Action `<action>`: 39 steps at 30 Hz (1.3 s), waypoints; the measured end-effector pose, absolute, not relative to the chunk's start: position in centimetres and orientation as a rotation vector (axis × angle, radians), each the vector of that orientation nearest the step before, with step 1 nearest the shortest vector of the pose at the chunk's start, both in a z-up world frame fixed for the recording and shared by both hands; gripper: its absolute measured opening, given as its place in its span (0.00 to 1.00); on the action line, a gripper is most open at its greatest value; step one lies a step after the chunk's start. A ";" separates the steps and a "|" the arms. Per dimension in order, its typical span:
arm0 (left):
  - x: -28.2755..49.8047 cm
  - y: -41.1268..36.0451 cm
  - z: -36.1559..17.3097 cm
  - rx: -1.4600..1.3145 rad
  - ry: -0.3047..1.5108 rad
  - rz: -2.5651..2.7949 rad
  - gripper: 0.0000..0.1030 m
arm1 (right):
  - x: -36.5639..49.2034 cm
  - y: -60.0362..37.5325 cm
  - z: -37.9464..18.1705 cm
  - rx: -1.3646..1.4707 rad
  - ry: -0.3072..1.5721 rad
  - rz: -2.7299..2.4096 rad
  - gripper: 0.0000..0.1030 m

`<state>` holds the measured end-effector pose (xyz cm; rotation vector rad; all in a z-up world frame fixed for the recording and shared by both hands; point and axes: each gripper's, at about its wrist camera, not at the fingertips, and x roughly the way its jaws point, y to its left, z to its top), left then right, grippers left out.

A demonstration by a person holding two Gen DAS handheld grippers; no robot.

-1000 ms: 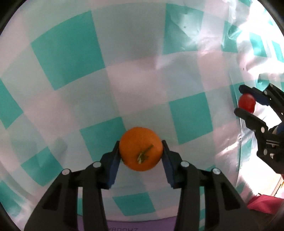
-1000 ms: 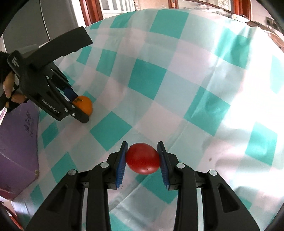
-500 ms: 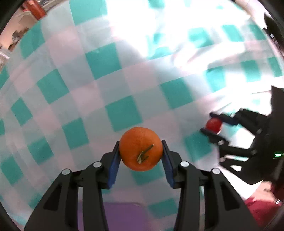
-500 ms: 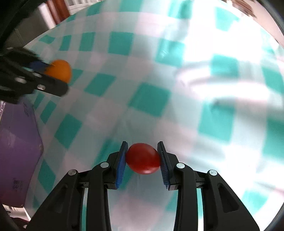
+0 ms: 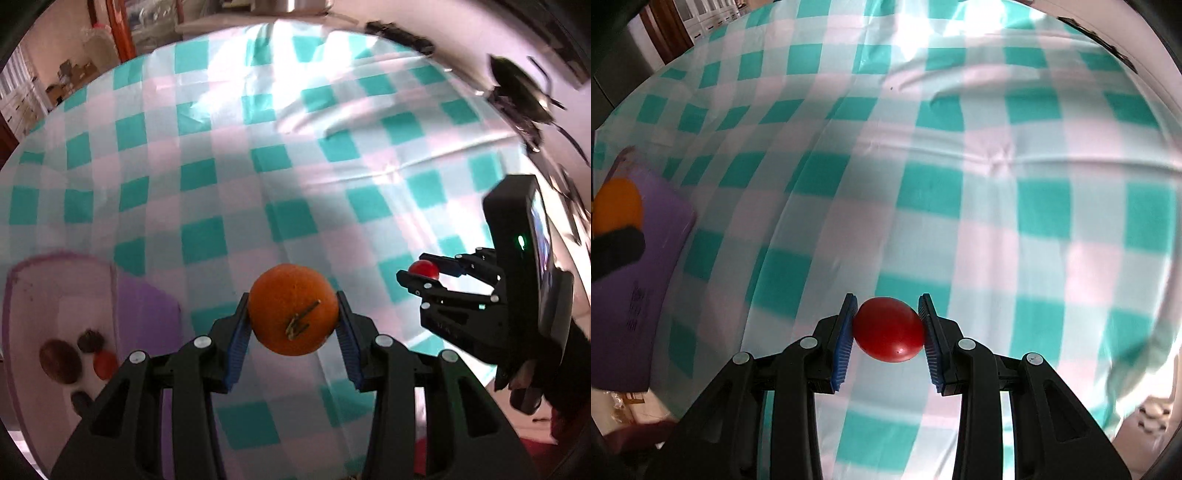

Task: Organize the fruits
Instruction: 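Carry the orange and red tomato over the white box and lower them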

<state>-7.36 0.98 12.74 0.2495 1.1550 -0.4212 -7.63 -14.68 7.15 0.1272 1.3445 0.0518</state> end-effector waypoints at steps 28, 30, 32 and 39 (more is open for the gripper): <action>-18.7 19.7 19.7 0.025 0.910 -0.198 0.43 | -11.8 -1.1 19.1 -0.090 1.205 0.342 0.33; -19.0 22.0 19.1 -0.027 0.923 -0.143 0.43 | -11.3 0.8 19.4 -0.102 1.204 0.395 0.33; -19.4 24.6 18.3 -0.094 0.944 -0.079 0.43 | -10.8 2.6 19.7 -0.112 1.204 0.446 0.33; -20.5 30.4 16.2 -0.212 0.973 0.075 0.43 | -8.6 8.2 20.6 -0.126 1.194 0.618 0.34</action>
